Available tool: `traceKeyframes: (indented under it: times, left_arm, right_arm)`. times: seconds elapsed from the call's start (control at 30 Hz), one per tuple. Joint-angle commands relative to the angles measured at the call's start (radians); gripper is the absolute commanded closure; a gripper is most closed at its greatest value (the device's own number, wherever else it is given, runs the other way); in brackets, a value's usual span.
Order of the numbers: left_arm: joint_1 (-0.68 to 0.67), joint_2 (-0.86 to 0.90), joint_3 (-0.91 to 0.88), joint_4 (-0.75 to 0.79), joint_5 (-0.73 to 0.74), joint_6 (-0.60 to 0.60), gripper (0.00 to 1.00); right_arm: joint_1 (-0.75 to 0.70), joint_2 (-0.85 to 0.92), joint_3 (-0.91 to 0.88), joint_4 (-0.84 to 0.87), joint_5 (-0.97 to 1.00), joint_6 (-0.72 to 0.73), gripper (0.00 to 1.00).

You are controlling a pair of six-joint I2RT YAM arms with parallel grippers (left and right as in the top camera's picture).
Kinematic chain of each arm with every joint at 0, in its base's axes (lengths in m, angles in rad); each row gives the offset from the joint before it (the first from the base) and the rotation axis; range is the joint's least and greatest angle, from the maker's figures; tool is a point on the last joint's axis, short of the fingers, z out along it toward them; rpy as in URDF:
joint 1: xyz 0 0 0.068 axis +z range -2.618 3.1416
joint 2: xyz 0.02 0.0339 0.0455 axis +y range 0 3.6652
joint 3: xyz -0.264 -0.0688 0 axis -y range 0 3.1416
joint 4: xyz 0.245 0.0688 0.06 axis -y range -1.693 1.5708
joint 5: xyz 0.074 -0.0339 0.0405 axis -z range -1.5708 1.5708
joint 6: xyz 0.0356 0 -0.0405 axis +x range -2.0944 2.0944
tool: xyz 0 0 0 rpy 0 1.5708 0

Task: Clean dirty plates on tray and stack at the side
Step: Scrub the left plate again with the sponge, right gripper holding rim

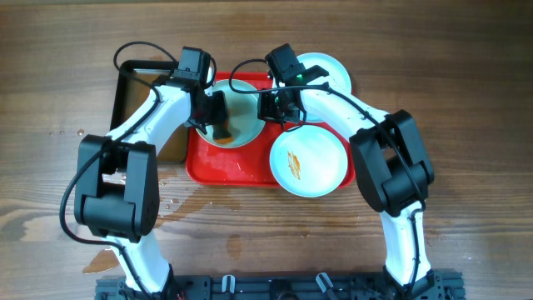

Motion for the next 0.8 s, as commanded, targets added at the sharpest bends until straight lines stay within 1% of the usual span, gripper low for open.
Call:
traceKeyframes:
  times: [0.0,0.07,0.1,0.37,0.43,0.5,0.63,0.77]
  left_arm:
    - [0.0,0.015,0.025,0.009,-0.013,0.003,0.88]
    - [-0.004,0.015,0.019,0.006,-0.013,0.0,0.96]
    - [-0.005,0.015,0.016,0.006,-0.013,-0.001,0.96]
    - [-0.015,0.015,-0.077,0.005,-0.008,-0.057,0.96]
    - [-0.027,0.015,-0.085,-0.014,0.034,-0.061,0.96]
    - [-0.036,0.015,-0.085,-0.035,0.053,-0.094,0.96]
    - [-0.044,0.015,-0.085,-0.1,0.106,-0.224,0.96]
    - [-0.024,0.015,-0.082,-0.087,0.158,-0.245,0.96]
  right_arm:
    - [-0.005,0.023,-0.003,0.01,-0.002,-0.023,0.95]
    - [-0.005,0.023,-0.003,0.01,-0.002,-0.023,0.95]
    - [-0.005,0.023,-0.003,0.008,-0.003,-0.023,0.96]
    - [-0.005,0.023,-0.003,0.0,-0.014,-0.032,0.96]
    - [-0.005,0.023,-0.003,0.001,-0.021,-0.037,0.96]
    - [-0.005,0.023,-0.003,0.0,-0.022,-0.038,0.96]
    - [-0.005,0.023,-0.003,-0.003,-0.04,-0.047,0.96]
    - [-0.005,0.023,-0.003,-0.003,-0.04,-0.047,0.96]
